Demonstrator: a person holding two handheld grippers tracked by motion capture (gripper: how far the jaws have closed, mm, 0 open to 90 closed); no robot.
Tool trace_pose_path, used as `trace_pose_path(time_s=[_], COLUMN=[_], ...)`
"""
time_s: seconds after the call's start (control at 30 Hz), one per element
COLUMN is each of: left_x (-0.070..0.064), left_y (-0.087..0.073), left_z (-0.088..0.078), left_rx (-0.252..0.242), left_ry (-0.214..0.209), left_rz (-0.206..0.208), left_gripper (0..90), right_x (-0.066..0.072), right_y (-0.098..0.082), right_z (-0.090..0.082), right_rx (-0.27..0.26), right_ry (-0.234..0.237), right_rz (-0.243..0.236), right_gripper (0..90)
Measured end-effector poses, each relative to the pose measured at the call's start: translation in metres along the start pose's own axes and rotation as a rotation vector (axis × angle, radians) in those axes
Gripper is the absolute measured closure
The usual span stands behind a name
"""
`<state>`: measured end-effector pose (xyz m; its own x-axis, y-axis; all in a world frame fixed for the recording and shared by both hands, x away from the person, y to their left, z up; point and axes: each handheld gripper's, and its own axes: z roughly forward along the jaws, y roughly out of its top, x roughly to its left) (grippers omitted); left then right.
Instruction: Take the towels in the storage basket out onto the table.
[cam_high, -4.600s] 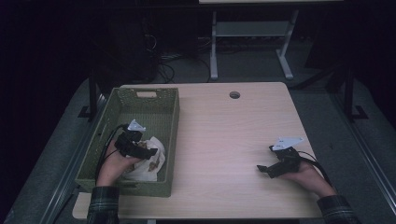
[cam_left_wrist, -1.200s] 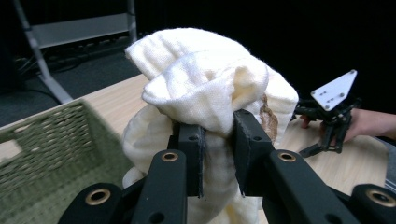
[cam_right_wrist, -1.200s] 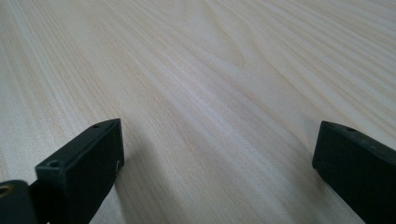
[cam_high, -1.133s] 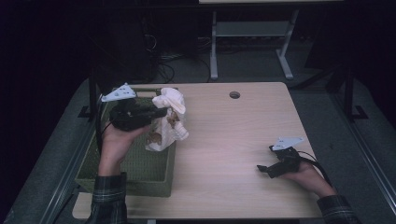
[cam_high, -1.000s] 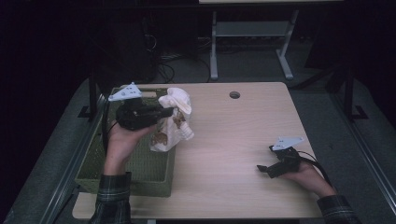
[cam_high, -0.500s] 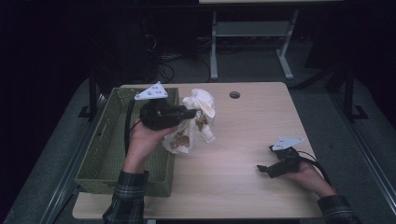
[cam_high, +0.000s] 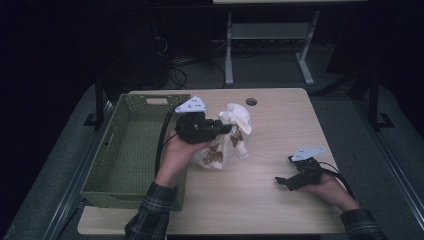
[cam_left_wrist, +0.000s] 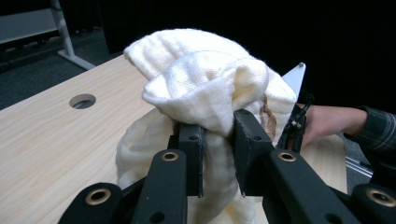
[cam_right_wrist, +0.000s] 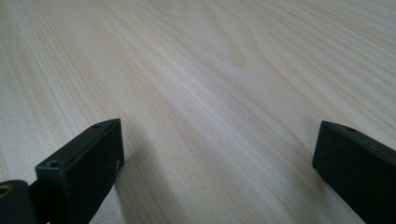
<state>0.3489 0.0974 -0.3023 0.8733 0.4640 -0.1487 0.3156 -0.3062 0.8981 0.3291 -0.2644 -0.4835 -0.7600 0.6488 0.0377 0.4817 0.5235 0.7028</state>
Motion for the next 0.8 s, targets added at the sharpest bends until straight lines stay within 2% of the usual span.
trace_pose_path(time_s=[0.03, 0.13, 0.23, 0.27, 0.3, 0.33, 0.47, 0.53, 0.57, 0.67, 0.7, 0.73, 0.77, 0.8], left_x=[0.000, -0.003, -0.005, -0.008, -0.008, -0.010, -0.012, -0.015, -0.015, -0.019, -0.019, -0.021, -0.021, -0.021], left_y=[0.000, -0.002, -0.004, -0.007, -0.007, -0.011, -0.017, -0.022, -0.022, -0.032, -0.032, -0.038, -0.038, -0.045], left_z=[0.000, 0.014, 0.024, 0.032, 0.032, 0.042, 0.055, 0.066, 0.066, 0.084, 0.084, 0.093, 0.093, 0.102], left_rx=[0.000, 0.006, 0.028, 0.041, 0.041, 0.064, 0.076, 0.101, 0.101, 0.135, 0.135, 0.153, 0.153, 0.171], left_ry=[0.000, 0.000, -0.010, -0.007, -0.007, -0.001, 0.008, 0.029, 0.029, 0.050, 0.050, 0.054, 0.054, 0.041], left_rz=[0.000, 0.002, 0.008, 0.014, 0.014, 0.016, 0.005, 0.015, 0.015, 0.023, 0.023, 0.029, 0.029, 0.023], left_gripper=[74.7, 74.7, 74.6, 74.6, 74.6, 74.6, 74.6, 74.6, 74.6, 74.4, 74.4, 74.4, 74.4, 74.3], right_x=[0.000, 0.000, 0.000, 0.000, 0.000, 0.000, 0.000, 0.000, 0.000, 0.000, 0.000, 0.000, 0.000, 0.000], right_y=[0.000, 0.000, 0.000, 0.000, 0.000, 0.000, 0.000, 0.000, 0.000, 0.000, 0.000, 0.000, 0.000, 0.000], right_z=[0.000, 0.000, 0.000, 0.000, 0.000, 0.000, 0.000, 0.000, 0.000, 0.000, 0.000, 0.000, 0.000, 0.000], right_rx=[0.000, 0.000, 0.000, 0.000, 0.000, 0.000, -0.001, 0.000, 0.000, -0.001, -0.001, 0.000, -0.001, 0.000], right_ry=[0.000, 0.000, 0.000, 0.000, 0.000, 0.000, 0.001, 0.002, 0.002, 0.002, 0.002, 0.001, 0.001, 0.000], right_rz=[0.000, 0.000, 0.000, 0.000, 0.000, 0.000, 0.003, 0.005, 0.005, 0.003, 0.003, 0.003, 0.003, 0.000], right_gripper=[1.5, 1.5, 1.5, 1.5, 1.5, 1.5, 1.5, 1.5, 1.5, 1.5, 1.5, 1.5, 1.5, 1.5])
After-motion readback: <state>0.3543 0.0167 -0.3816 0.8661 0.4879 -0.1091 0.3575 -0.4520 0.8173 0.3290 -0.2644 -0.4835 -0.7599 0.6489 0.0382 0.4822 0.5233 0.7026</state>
